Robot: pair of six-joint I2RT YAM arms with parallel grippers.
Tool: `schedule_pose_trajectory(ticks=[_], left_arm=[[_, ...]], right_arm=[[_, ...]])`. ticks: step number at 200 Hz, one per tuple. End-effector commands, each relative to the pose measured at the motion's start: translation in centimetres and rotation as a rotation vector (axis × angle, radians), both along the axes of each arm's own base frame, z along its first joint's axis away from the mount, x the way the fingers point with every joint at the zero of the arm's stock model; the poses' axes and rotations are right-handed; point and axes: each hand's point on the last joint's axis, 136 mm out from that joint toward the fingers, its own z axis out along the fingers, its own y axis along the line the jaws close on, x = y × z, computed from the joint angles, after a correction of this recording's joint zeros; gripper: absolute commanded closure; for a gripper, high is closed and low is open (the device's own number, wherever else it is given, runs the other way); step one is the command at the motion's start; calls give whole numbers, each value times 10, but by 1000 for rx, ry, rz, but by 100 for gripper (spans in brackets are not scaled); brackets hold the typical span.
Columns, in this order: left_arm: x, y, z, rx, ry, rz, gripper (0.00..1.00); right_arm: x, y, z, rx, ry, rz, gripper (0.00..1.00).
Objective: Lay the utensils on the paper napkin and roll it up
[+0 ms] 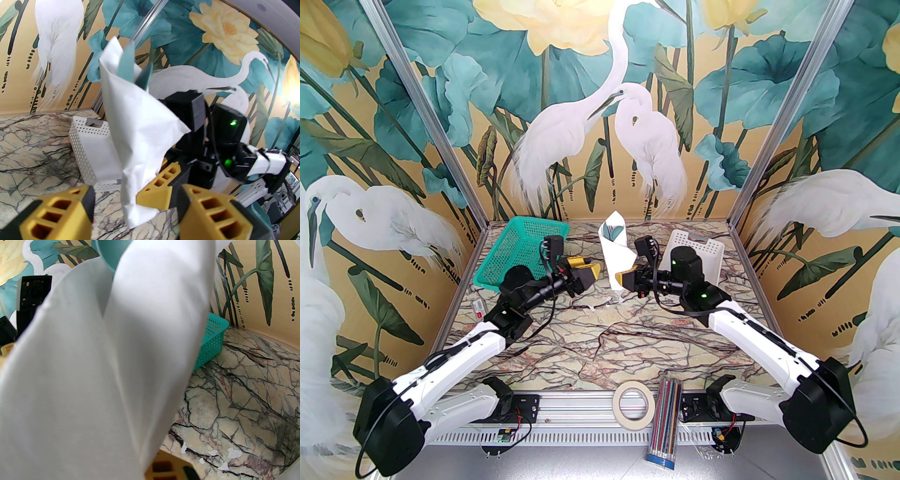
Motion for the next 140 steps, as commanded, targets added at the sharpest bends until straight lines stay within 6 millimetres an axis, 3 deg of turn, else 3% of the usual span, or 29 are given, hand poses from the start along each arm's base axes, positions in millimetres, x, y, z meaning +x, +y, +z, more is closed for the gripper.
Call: schedule_pose_trajectory(ticks=[1,62,107,140], left_arm=[[-17,-5,6,-33,-4,-122,34],[-35,-25,12,-83,-47,-331,32],[-34,-29,5,-76,-39,-350,34],[-33,-29,4,-75,-36,-347,41]], right_arm=[[-18,0,28,71,-63,76,100],[-36,8,43,114,-51,167,100],[-41,14,46,116,-50,196,100],[-45,17,48,121,-55,216,100]])
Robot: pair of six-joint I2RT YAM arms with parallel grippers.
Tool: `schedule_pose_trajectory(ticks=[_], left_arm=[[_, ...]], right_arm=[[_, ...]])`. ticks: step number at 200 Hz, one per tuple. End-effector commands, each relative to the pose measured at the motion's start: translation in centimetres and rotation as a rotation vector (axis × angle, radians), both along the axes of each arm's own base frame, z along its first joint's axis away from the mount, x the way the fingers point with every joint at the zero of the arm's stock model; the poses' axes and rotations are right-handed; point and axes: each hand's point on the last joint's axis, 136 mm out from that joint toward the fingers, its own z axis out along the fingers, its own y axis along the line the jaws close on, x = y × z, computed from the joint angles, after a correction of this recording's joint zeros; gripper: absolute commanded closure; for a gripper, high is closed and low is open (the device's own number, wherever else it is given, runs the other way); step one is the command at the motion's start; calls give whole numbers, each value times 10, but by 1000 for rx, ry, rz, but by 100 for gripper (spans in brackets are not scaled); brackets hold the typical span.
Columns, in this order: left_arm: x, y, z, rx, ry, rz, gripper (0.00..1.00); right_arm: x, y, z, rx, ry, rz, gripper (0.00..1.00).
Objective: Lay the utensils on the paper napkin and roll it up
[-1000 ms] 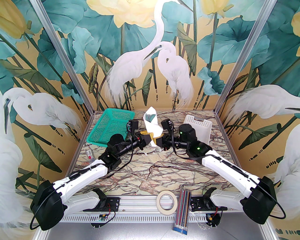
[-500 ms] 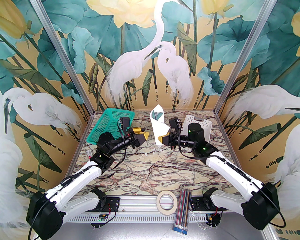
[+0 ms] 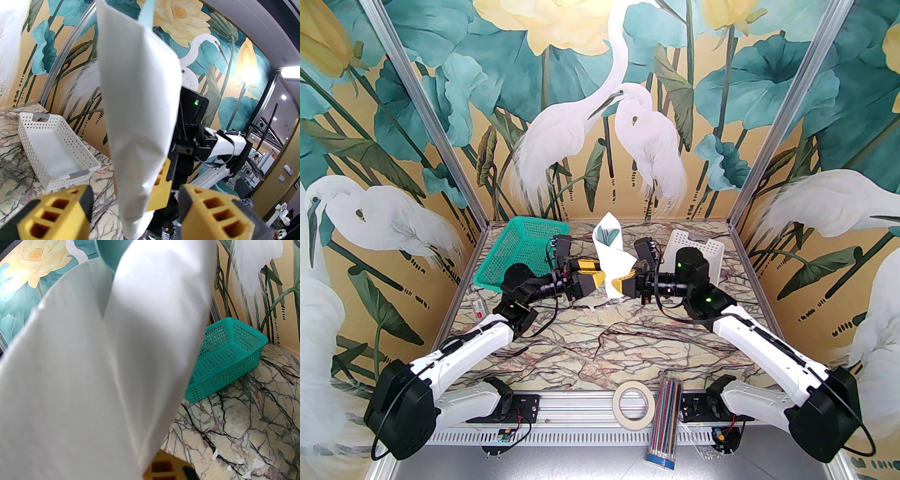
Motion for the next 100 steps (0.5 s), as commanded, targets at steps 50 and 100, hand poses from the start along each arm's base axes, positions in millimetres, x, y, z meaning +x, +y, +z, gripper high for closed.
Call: schedule_pose_trajectory(ticks=[50,100], left_arm=[[-4,-1,-3,-5,-16,-28,50],[-4,-2,-6,-2,-7,-37,50]], right_arm=[[-12,5,26,52,-52,58,100],[-22,7,31,61,-69,93,100]])
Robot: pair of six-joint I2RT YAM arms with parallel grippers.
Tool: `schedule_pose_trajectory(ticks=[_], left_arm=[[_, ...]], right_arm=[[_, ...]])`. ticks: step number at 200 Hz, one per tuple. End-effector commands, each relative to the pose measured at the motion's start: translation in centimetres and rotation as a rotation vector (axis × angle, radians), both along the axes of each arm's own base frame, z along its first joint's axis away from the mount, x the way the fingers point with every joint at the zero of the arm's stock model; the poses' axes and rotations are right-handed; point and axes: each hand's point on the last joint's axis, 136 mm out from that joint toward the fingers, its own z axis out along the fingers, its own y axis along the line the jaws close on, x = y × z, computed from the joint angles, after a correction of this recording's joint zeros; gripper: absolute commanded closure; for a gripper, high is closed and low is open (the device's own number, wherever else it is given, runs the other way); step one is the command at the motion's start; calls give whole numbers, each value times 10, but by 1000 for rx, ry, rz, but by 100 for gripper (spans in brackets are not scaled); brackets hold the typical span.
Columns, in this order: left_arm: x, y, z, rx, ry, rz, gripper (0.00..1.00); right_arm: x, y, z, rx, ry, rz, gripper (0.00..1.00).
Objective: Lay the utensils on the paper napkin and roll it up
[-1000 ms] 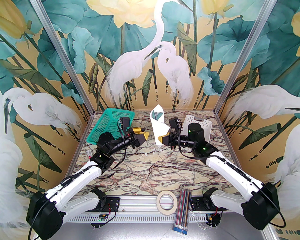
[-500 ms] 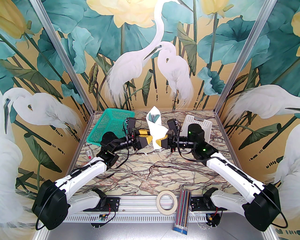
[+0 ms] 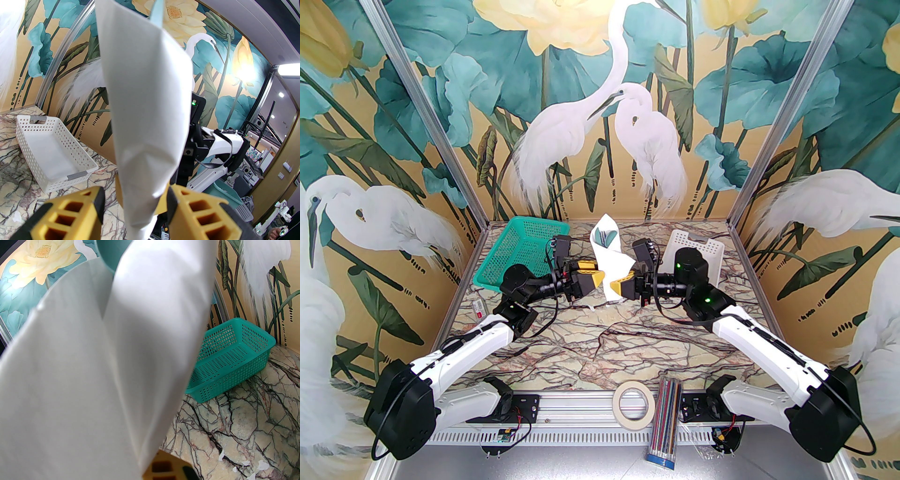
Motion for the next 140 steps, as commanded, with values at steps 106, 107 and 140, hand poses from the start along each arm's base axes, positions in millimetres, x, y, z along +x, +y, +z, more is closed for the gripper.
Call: schedule_pose_trajectory(ticks=[106,107,140], left_arm=[[-4,-14,-11,9,8,-72,53],[-4,-14,-11,9,7,-73,53],[-5,-16,-12,10,8,-77,53]], right_arm=[[-20,11,23,26,-73,103,100],[-20,11,23,26,-72,102,100],[-21,12,23,24,-69,108,100]])
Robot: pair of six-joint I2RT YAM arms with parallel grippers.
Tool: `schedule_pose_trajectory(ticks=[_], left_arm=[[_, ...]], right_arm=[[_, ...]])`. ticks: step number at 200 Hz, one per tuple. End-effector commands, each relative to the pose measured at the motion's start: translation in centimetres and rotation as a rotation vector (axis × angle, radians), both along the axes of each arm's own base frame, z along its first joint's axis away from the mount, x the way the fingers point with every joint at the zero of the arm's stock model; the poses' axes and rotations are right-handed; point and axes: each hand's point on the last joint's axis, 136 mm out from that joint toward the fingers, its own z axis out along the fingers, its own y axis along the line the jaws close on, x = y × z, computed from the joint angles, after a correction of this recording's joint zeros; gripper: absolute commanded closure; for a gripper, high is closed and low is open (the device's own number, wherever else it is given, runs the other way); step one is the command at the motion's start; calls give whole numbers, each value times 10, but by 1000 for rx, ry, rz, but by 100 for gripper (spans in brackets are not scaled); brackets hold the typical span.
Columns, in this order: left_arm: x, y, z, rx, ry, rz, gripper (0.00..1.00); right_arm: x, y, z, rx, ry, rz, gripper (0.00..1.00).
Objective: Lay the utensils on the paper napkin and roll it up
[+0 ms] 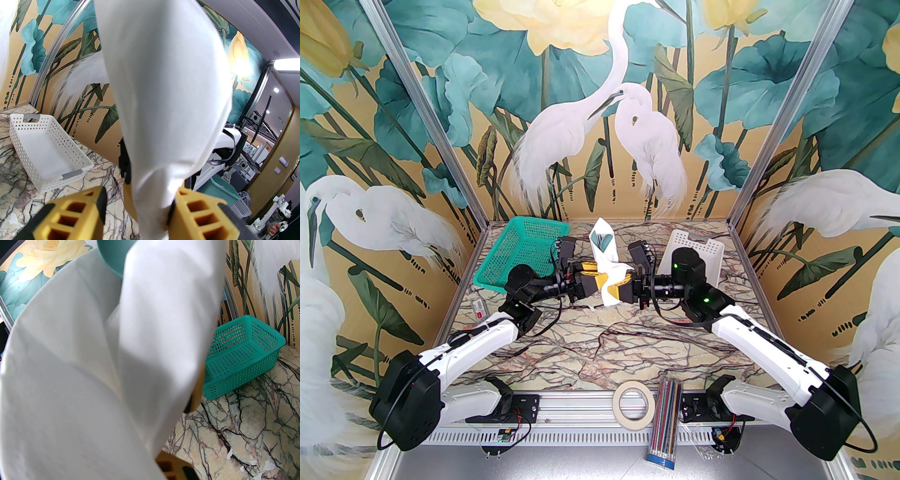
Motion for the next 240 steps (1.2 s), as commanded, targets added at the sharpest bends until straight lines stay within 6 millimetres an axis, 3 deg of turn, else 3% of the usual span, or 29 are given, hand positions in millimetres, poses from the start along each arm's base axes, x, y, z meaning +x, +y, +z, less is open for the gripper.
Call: schedule_pose_trajectory(ticks=[1,55,103,149,204,240], left_arm=[[-1,-6,-5,13,18,-27,53],[-1,-10,-5,14,13,-39,56],[0,-9,-4,9,10,-24,81],[0,-8,-4,-9,6,-20,100],[-1,-9,-2,-25,4,-34,100],[-1,-9,-1,-26,4,-38,100]], right_arm=[[-9,5,22,35,-69,56,100],[-10,8,15,9,-44,71,99],[-9,2,12,-19,-57,30,86],[-6,-12,10,-35,-65,-29,63],[5,-42,16,-35,-85,-134,38],[14,-51,29,-20,-113,-170,38]])
